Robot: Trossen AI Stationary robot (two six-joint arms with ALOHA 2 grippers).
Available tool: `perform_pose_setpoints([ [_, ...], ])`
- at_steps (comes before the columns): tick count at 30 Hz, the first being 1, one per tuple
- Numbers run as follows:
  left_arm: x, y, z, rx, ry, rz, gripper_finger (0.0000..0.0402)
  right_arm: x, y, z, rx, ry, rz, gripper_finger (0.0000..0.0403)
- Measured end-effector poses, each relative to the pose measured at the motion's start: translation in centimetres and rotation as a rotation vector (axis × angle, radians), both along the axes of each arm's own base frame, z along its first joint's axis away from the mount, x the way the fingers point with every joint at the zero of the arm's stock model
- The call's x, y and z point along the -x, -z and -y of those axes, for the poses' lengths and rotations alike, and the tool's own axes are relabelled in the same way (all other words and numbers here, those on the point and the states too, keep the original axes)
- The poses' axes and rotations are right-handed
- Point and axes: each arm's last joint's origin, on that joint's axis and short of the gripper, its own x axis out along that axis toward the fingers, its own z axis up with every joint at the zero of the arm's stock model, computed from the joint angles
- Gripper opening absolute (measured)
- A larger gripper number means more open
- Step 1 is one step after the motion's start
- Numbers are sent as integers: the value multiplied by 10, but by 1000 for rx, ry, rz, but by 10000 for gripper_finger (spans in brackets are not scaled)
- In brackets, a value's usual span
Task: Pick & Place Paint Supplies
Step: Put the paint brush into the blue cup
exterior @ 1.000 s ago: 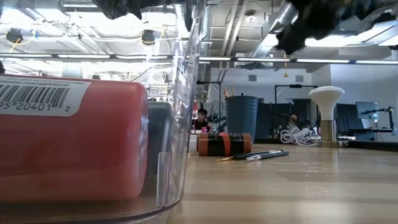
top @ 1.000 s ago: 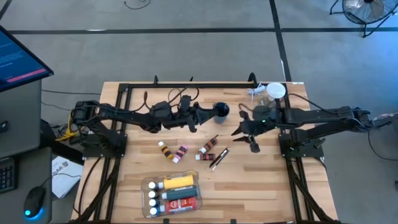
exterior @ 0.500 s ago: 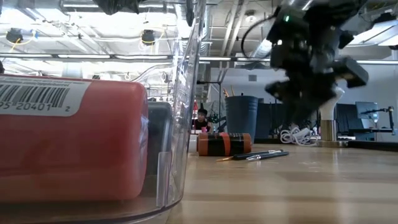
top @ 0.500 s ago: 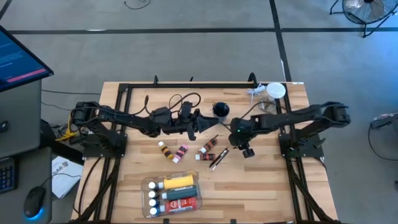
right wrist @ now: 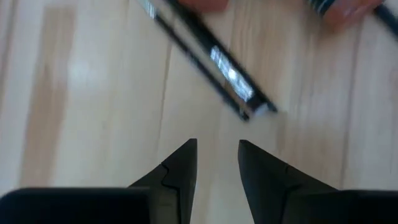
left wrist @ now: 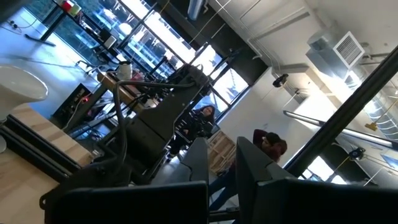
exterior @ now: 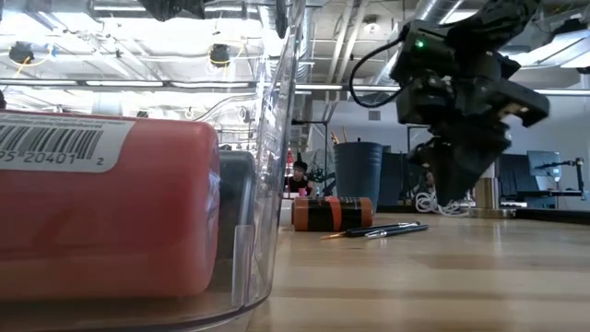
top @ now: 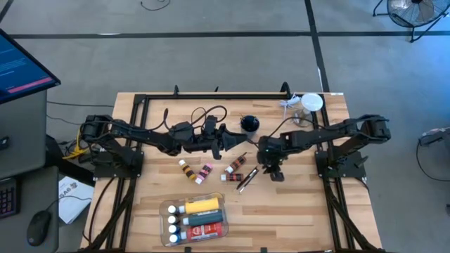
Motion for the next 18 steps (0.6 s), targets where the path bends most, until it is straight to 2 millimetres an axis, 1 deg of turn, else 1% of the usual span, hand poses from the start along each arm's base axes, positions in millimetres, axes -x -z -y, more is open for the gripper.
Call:
perform_pose_setpoints([
  [4, 0, 0, 0, 0, 0, 0, 2, 0, 7, -3, -84, 120, 36, 111],
  [8, 0, 0, 2, 0, 4, 0, 2, 5, 9, -6, -198, 307, 97, 111],
  [11, 0, 0, 5, 0, 14, 0, 2, 17, 5, -8, -267, 558, 139, 107],
  [14, 0, 0, 9, 0, 24, 0, 2, 39, 4, -11, -349, 938, 101, 95],
  [15, 1, 0, 10, 0, 27, 0, 2, 45, 5, -12, -386, 1036, 89, 91],
  [16, 1, 0, 10, 0, 28, -1, 2, 50, 4, -13, -430, 1095, 90, 87],
  [18, 1, 0, 11, 0, 27, 0, 2, 54, 0, -15, -521, 1138, 95, 82],
])
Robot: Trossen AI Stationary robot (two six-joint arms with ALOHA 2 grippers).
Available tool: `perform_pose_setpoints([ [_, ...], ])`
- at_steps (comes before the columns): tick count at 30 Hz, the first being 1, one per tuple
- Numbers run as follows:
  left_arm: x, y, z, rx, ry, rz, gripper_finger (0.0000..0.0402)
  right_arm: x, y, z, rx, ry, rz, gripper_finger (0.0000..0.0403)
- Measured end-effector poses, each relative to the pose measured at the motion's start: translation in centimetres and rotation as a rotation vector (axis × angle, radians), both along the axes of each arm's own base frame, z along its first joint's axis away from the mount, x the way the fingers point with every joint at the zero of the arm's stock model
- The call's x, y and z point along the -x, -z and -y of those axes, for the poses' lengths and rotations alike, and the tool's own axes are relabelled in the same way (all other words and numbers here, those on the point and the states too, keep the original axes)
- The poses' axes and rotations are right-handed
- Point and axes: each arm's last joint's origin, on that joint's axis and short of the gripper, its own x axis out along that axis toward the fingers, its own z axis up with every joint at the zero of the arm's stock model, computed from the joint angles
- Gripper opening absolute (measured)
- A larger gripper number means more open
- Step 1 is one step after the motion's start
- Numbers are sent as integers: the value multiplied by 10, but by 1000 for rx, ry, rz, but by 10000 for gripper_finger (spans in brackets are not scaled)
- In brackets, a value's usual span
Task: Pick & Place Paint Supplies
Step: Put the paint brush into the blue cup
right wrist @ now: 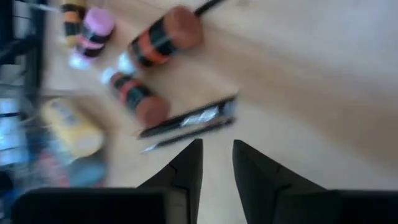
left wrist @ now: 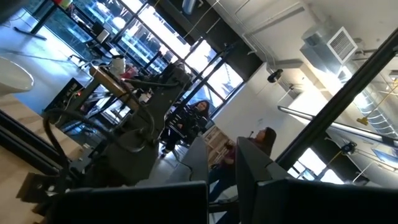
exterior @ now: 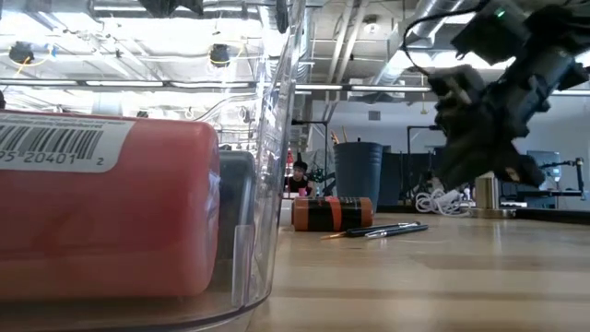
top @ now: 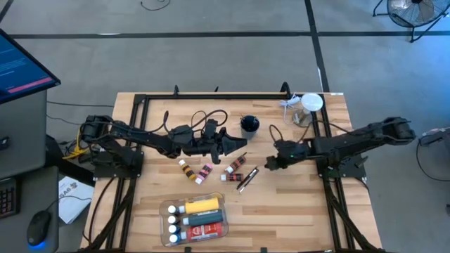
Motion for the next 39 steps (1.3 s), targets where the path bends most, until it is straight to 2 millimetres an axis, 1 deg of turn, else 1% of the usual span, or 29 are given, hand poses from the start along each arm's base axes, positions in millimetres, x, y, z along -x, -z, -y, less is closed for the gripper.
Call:
perform_pose_setpoints([
  [3, 0, 0, 0, 1, -3, 0, 2, 2, -5, 0, -132, 8, 25, 78],
  [7, 0, 0, 0, 1, -5, 0, 2, -1, -17, 3, -292, -12, 109, 77],
  [9, 0, 0, 0, 2, -6, 0, 2, -5, -21, 5, -306, -22, 160, 77],
  [13, 0, 0, 0, 0, 0, 0, 2, -9, -26, 11, -274, -38, 242, 77],
  [16, 1, -1, 0, 1, 15, 4, 2, -12, -28, 13, -329, -4, 267, 77],
  [19, 3, -6, -4, 34, 30, 16, 2, -10, -26, 11, -502, 70, 188, 77],
  [22, 7, -12, -11, 62, 52, 39, 2, -7, -22, 5, -576, 101, 110, 77],
  [25, 13, -21, -16, 49, 90, 67, 2, -2, -16, -2, -653, 163, 4, 78],
  [28, 23, -30, -21, 13, 156, 91, 2, -1, -13, -6, -732, 245, -69, 86],
  [31, 39, -32, -23, -18, 219, 98, 2, -1, -7, -6, -790, 340, -123, 107],
  [36, 71, -24, -24, -57, 242, 79, 2, -15, 6, -4, -860, 476, -177, 169],
  [39, 91, -16, -24, -58, 242, 74, 2, -33, 3, -1, -871, 507, -127, 210],
])
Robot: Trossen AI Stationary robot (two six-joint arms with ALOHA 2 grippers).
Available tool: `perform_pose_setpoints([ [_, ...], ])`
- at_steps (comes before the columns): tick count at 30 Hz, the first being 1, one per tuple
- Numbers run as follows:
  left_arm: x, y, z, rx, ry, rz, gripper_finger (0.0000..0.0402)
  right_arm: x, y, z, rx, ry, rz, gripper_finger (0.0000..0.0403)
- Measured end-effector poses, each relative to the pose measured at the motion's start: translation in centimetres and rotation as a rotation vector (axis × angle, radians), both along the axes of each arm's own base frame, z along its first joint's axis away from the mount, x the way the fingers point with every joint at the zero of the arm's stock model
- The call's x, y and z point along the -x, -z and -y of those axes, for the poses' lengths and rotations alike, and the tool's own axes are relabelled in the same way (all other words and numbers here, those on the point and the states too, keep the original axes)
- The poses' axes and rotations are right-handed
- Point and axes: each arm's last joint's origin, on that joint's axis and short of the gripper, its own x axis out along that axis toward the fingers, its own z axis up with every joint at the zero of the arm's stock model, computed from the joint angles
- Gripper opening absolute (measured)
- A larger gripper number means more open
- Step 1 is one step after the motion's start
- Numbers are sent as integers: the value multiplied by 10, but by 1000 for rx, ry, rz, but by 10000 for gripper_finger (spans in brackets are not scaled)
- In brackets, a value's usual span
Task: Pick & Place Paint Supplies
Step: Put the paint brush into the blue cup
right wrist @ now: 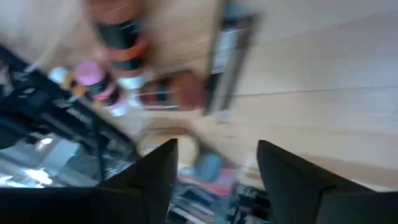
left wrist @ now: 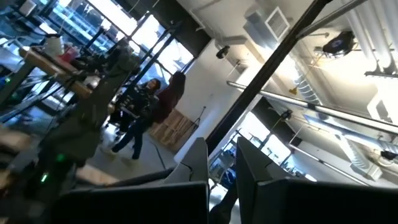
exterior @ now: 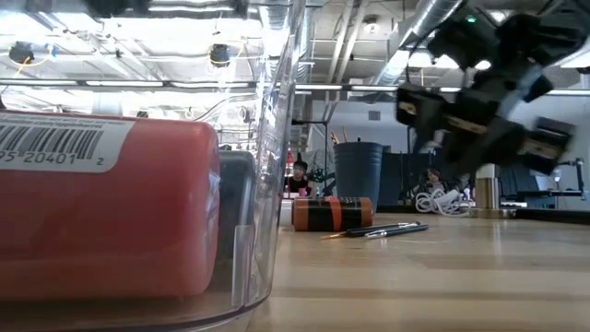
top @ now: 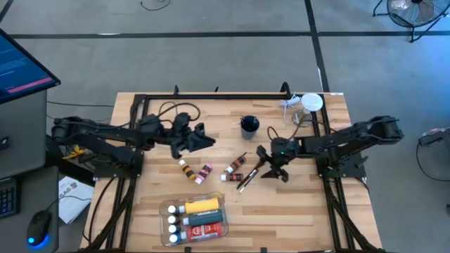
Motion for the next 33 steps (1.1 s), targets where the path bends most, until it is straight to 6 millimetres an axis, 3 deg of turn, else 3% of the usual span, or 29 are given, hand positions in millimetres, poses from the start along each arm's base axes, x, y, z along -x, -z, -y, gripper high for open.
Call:
perform_pose_setpoints([
  [6, 31, 15, 0, 16, -31, -6, 2, -40, -3, 9, -27, -14, 71, 249],
  [14, 49, 13, 2, 49, -45, 29, 2, -76, 1, 21, -72, -94, 76, 211],
  [20, 50, 11, 5, 50, -28, 41, 2, -67, 8, 21, -61, -165, 38, 161],
  [24, 49, 13, 6, 50, -25, 31, 2, -46, 7, 19, -72, -179, -100, 136],
  [33, 49, 13, 5, 42, -40, 34, 2, -19, 17, 26, -76, -111, -239, 130],
])
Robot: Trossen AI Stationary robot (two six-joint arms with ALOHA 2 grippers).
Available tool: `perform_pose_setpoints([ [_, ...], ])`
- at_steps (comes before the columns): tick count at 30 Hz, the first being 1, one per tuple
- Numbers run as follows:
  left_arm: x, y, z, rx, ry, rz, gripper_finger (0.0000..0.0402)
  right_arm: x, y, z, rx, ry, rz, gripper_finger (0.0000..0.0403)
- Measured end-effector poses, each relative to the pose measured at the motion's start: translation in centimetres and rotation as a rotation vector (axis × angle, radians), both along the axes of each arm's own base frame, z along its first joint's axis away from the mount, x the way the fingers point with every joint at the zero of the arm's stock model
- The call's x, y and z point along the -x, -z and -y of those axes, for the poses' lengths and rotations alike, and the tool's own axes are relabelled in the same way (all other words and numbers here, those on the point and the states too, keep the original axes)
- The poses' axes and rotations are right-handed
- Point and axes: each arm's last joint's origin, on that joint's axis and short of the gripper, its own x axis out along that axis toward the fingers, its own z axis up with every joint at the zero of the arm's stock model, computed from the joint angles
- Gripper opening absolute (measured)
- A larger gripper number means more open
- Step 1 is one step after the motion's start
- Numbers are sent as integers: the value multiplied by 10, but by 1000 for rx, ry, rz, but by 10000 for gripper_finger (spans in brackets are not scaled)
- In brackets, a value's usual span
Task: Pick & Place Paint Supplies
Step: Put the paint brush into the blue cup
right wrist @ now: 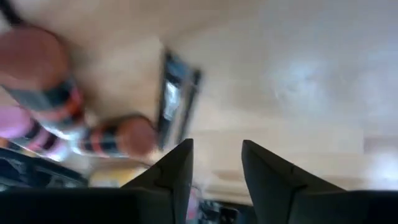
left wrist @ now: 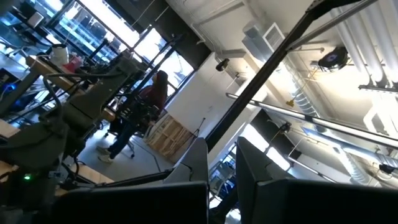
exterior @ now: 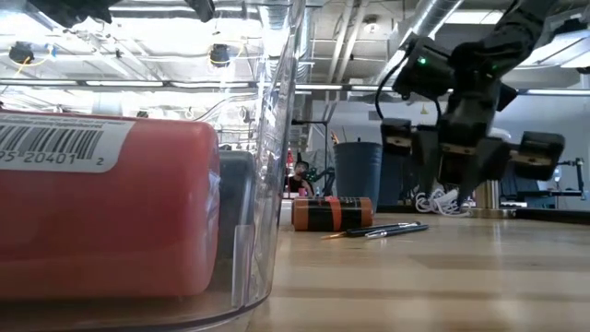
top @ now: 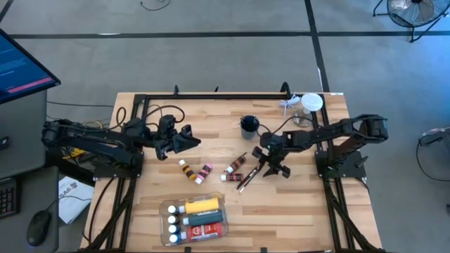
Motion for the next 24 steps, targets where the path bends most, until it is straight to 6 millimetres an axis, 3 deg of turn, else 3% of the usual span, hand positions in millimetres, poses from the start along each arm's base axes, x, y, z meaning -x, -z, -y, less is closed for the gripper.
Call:
perform_pose_setpoints([
  [10, 0, 0, 0, 1, -8, 0, 2, -4, -2, 16, 80, 84, 55, 155],
  [24, 0, 0, -1, 2, -30, -2, 2, -6, -2, 8, 120, 73, 57, 152],
])
